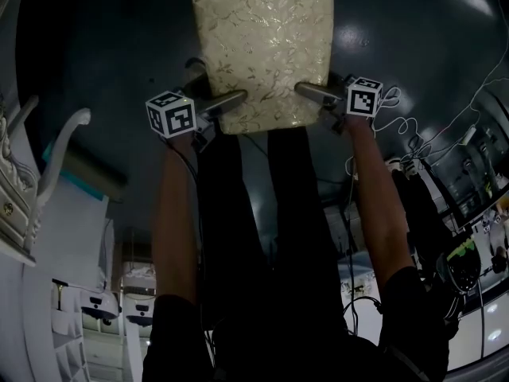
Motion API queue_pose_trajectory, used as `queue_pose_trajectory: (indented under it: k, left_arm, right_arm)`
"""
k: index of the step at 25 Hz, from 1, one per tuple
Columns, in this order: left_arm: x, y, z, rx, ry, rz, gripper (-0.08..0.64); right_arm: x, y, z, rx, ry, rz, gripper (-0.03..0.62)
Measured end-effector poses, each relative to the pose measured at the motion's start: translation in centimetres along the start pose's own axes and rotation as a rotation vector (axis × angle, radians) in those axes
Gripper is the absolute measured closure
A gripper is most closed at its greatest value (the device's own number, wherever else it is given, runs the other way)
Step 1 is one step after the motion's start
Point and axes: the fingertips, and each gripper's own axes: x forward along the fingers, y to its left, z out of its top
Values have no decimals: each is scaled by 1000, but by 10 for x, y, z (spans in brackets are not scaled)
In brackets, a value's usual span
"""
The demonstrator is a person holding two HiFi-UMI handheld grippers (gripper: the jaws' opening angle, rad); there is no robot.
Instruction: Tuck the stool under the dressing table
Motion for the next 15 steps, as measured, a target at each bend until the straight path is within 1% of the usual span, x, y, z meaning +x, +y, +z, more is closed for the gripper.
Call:
queue_pose_trajectory:
  k: [3,5,9,11,15]
  left_arm:
    - [3,6,-9,-29,-4,4,32]
    - [3,7,-15,-53,-26,5,32]
    - [-1,-2,-7,-67,-74,0,32]
    - [-11,-16,-9,-65,-109,0,32]
    - [-58,-65,-36,-61,-226,3,32]
  right_arm:
    - [1,-8,-6,6,32,-2,43]
    - [0,-9,-7,7,44,-5,43]
    - [0,3,9,-26,79,-5,43]
    - [-4,19,8,-53,102,1,43]
    - [-14,82,-18,-108,143,13,43]
